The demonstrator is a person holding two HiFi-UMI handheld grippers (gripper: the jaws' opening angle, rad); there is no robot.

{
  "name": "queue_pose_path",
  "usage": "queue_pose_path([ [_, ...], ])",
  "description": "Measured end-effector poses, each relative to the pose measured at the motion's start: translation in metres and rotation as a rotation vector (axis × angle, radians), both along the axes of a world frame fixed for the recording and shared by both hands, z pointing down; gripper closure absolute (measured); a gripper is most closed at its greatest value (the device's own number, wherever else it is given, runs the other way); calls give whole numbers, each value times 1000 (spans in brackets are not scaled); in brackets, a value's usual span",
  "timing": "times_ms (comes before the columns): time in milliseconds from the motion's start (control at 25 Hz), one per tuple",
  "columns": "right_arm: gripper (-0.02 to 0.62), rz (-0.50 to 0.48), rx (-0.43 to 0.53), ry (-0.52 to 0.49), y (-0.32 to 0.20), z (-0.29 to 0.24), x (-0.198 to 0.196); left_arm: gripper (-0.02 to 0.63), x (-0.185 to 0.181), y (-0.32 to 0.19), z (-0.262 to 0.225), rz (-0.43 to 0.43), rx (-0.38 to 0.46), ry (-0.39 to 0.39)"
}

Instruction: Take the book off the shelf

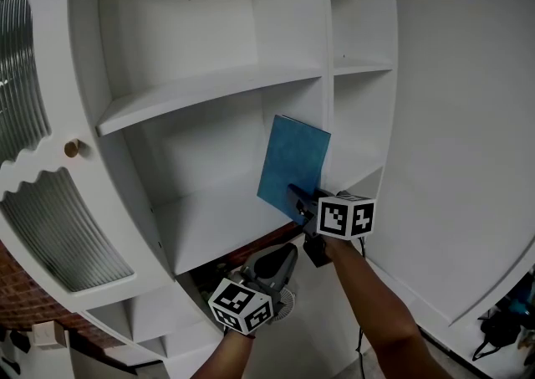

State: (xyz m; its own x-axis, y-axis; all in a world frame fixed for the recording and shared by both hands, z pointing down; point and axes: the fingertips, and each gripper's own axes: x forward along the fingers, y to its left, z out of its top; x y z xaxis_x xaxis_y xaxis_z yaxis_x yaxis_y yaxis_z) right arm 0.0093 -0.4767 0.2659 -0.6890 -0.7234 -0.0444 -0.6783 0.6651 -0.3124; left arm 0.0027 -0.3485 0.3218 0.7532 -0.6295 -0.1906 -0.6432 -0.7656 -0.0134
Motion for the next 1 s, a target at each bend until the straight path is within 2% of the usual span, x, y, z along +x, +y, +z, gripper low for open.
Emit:
queue_pose_path([
  [440,543,-6,0,-37,25,2,12,595,8,16,1,4,-4,-6],
  [1000,543,-4,48,-35,77,4,32,595,12,43,7,7,-18,11],
])
